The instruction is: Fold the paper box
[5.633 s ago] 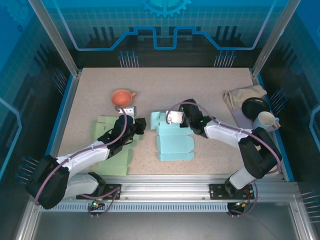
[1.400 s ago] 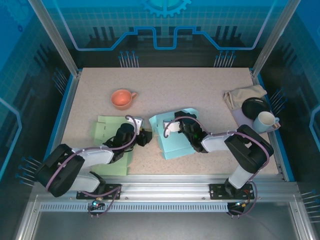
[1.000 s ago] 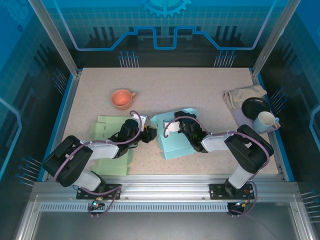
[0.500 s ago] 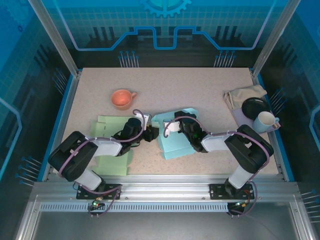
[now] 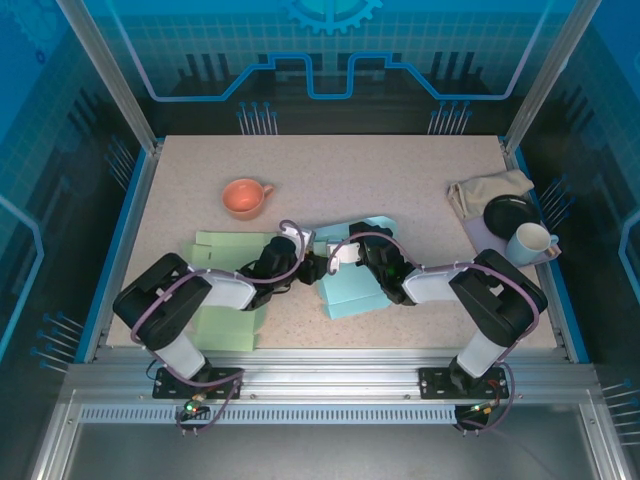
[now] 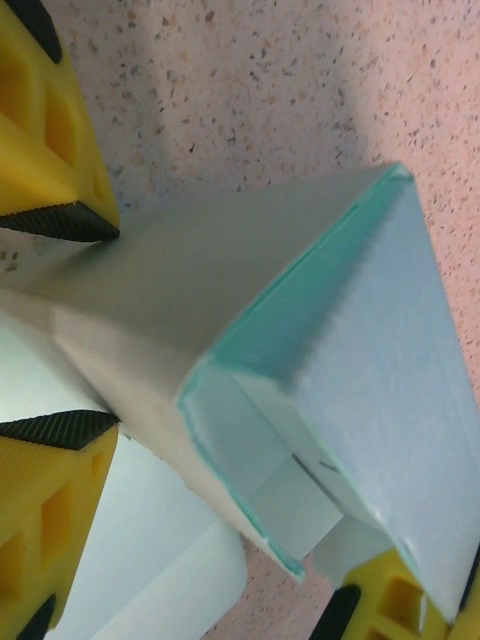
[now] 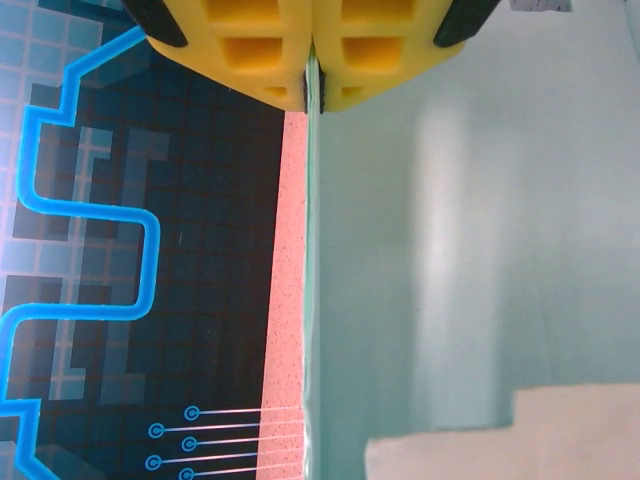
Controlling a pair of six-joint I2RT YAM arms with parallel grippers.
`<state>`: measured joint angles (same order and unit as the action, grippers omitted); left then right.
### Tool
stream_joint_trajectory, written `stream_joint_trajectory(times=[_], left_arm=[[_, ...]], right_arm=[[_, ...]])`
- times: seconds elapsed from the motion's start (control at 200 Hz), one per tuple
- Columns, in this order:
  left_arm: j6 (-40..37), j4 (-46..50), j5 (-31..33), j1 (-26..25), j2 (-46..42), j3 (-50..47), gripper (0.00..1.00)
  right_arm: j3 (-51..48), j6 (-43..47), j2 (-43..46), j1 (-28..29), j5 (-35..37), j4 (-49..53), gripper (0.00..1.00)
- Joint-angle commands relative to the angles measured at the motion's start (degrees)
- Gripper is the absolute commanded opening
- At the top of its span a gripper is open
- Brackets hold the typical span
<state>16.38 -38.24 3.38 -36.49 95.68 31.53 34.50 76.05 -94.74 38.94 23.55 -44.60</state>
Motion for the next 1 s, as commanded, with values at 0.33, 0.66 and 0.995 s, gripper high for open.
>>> stream_joint_trajectory(times=[0.33, 0.66, 0.995], left_arm=[[-1.46, -3.22, 9.95, -0.38, 3.66, 3.87, 0.51], [-0.49, -1.98, 22.56, -1.74, 6.67, 4.80, 0.32], [0.82, 1.09, 33.01, -3.34, 8.51, 5.43, 0.01]], right_arm=[[-0.77, -1.23, 0.50, -0.01, -4.21, 4.84, 0.00], [-0.99, -0.99, -0.87, 0.02, -3.13, 3.17, 0.00], [-2.45, -4.90, 2.24, -0.40, -4.09, 0.65, 0.09]])
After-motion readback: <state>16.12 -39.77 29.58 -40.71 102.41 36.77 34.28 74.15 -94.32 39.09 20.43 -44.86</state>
